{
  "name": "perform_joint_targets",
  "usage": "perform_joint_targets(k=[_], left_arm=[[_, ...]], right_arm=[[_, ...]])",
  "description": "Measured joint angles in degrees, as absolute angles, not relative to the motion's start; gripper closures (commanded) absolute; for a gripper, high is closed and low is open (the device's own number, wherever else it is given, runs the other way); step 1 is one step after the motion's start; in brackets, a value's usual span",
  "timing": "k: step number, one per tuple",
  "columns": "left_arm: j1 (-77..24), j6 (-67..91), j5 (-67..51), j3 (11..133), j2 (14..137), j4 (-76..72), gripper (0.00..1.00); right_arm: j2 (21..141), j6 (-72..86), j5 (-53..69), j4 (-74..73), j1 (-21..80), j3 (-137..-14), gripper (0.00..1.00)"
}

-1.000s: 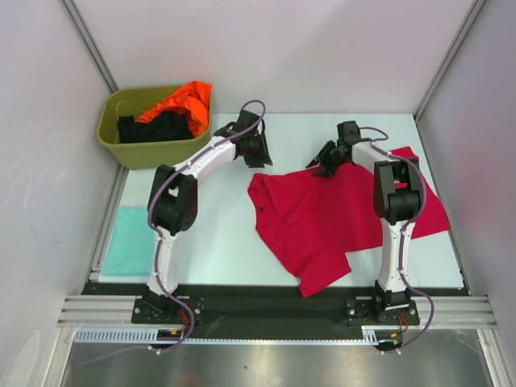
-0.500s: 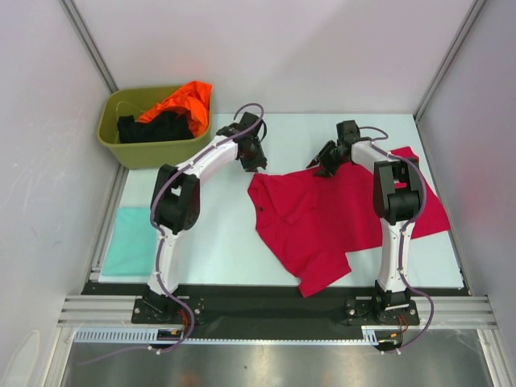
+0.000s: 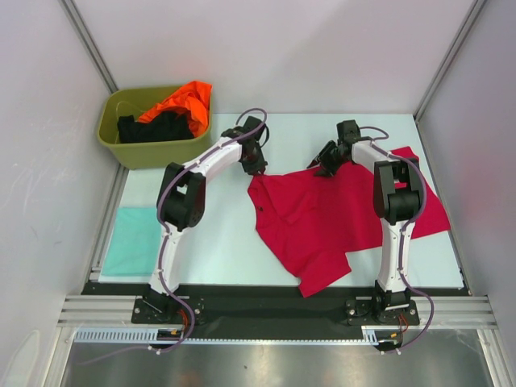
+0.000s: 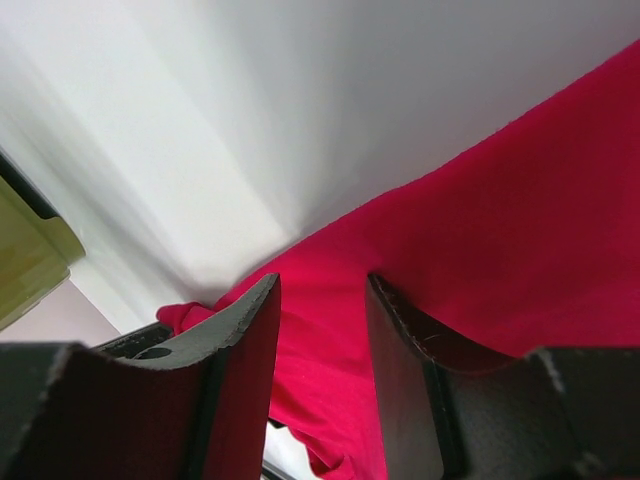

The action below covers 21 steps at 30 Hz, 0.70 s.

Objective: Fold and stack the t-shirts
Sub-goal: Fold the tshirt

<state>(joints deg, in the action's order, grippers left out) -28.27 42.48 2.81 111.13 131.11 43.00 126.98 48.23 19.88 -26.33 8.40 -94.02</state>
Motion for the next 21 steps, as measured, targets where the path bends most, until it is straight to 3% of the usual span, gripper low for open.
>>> perform_joint_targets(k=[4,10,21], left_arm=[[-28.27,42.06,2.85,111.81,131.24,43.00,1.00],[-28.25,39.97,4.58,111.55,130.89,43.09,1.00],[-27.09,37.06,5.45,94.17,115.74,33.43,0.99]], right_arm=[[126.98,48.18,19.75,-26.35,8.43,-94.02,0.55],[126.98,48.01,19.31,-26.57,8.40,-94.11,0.55],[126.98,47.97,19.03,-26.52,7.05,-94.11,0.55]])
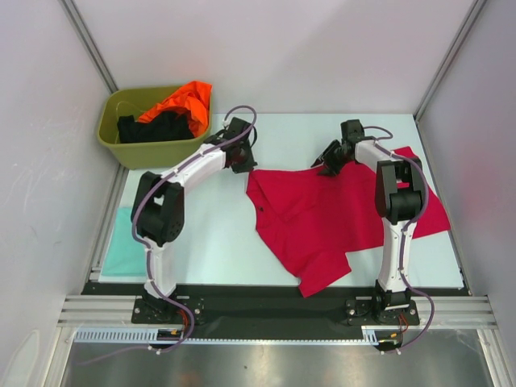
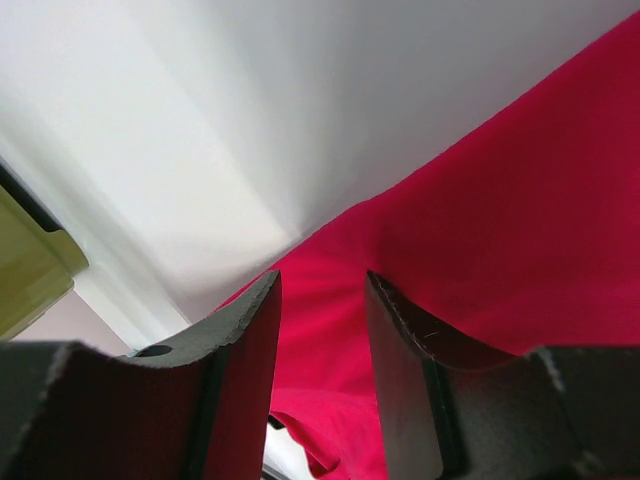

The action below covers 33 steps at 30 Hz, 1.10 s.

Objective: Fold and stack the t-shirts
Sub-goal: Fold the tshirt

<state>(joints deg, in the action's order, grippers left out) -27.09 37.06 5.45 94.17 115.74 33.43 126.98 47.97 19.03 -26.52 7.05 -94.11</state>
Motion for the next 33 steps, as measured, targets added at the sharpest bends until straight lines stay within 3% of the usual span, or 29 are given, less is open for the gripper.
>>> perform_joint_targets(k=[2,3,8,15,21,27,31,33], left_arm=[[-26.79,37.08,5.41,92.42,114.32,31.66,0.97],[-26.61,37.06,5.34,91.64,113.97,31.05,0.88],[-25.52,36.42,3.53,88.09,113.91,29.15,0.71],[-23.88,31.07,0.73,83.50,111.70,25.41,0.35],[-19.27,27.31,-11.35,79.61,110.21,19.35,0.26],[-18.55,26.98,-20.53,79.48,115.04,14.52,0.27],[-18.74,27.51,-24.75,79.50,118.58,13.50,0.31],[-18.74,27.55,-25.71,79.50,118.65,13.08,0.41]], right_arm=[[126.98,47.97,18.98,-26.50,6.94,-94.11,0.55],[126.98,47.94,18.96,-26.52,6.92,-94.11,0.55],[126.98,47.66,18.87,-26.52,6.94,-94.11,0.55],[126.98,45.65,18.28,-27.18,7.11,-94.65,0.55],[126.96,39.68,14.09,-31.27,7.90,-97.62,0.51],[124.60,33.34,11.31,-35.81,8.43,-98.85,0.43],[120.44,29.54,10.02,-38.09,8.58,-97.89,0.41],[116.62,26.72,9.67,-38.17,8.58,-95.29,0.39]])
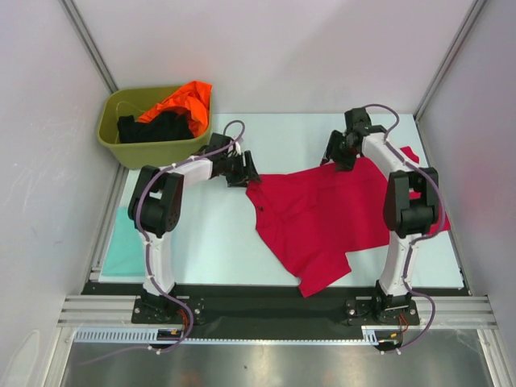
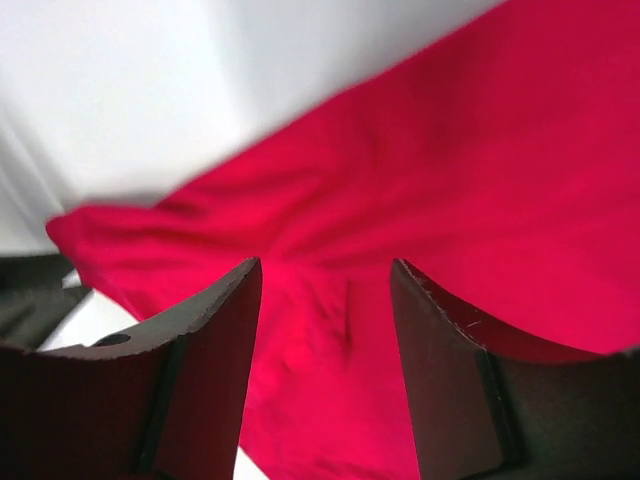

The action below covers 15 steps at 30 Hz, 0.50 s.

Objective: Fold and stack the t-shirts
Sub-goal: Fold the tshirt

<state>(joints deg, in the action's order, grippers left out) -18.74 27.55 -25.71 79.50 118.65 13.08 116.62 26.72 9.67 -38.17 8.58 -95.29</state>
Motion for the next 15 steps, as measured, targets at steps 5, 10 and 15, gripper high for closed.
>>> perform_joint_targets(k=[5,10,15], left_arm=[[-18.70,28.27,-27.14,79.48,119.90,13.06,1.00],[-17.82,25.65,-23.99,84.71,122.50,19.09,1.00],[-15.81,21.02,-17.41,93.14,123.02,24.93,0.86]], right_arm=[[106.87,22.06,11.20,-37.74,8.54,-85.91,0.39],[104.14,20.88,14.92,-36.64,8.67,-78.70,0.41],[104.14,21.58,17.12,-36.07,7.25,-73.58,0.41]])
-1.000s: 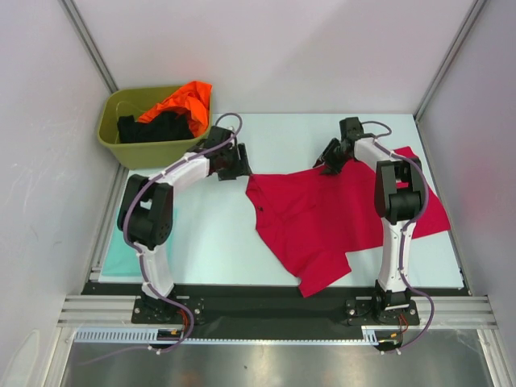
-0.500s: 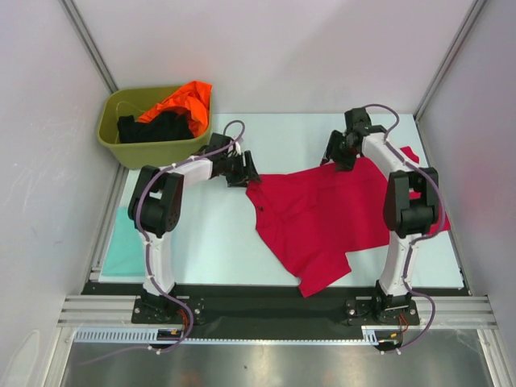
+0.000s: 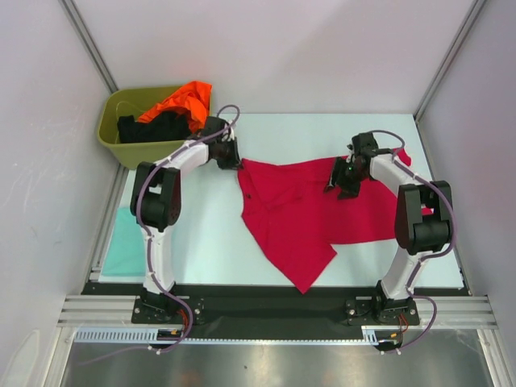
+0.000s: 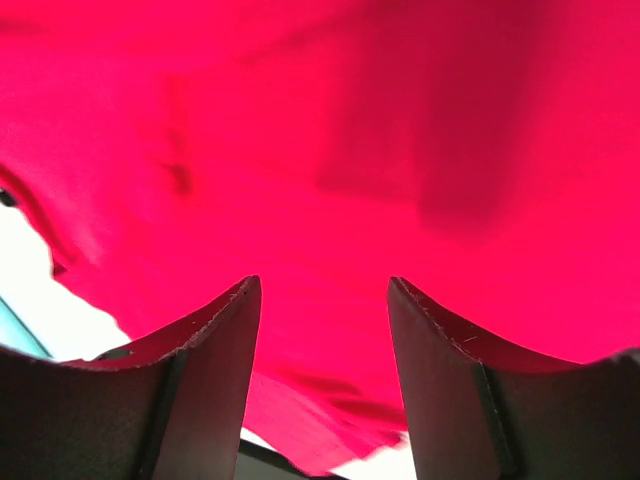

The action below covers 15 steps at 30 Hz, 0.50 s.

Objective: Fold and stack the t-shirts
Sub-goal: Fold the tshirt

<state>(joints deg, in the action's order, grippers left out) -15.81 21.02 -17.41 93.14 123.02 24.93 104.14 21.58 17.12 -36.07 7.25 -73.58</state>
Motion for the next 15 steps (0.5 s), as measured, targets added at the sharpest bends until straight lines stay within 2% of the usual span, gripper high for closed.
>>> perform_joint_targets(k=[2,4,6,10,11,15], left_arm=[[-14.94,18.94,-15.35,96.07,123.02,26.41,0.54],[-14.44,17.91,-13.47,97.21,122.85,27.24,0.46],[-14.24,17.43,-11.29,95.94,121.80,27.75,0.31],[-15.51,16.91,-7.35,87.68,115.37,29.26,0.31],[-16.25,16.88,-6.76,85.45,112.97,29.65,0.35],[-19.20,17.19,-10.31,78.54,102.83,28.62,0.43]], right_arm=[[104.12,22.24,17.74,-36.01,5.23,-73.08,0.40],[103.88,22.46,17.85,-35.57,2.76,-73.14,0.39],[103.42,22.52,17.80,-35.55,0.34,-73.38,0.39],[102.50,23.62,16.95,-35.16,-4.19,-74.76,0.39],[102.50,23.90,16.84,-34.85,-4.82,-75.20,0.39],[102.52,25.06,17.32,-33.01,-3.95,-75.75,0.41]])
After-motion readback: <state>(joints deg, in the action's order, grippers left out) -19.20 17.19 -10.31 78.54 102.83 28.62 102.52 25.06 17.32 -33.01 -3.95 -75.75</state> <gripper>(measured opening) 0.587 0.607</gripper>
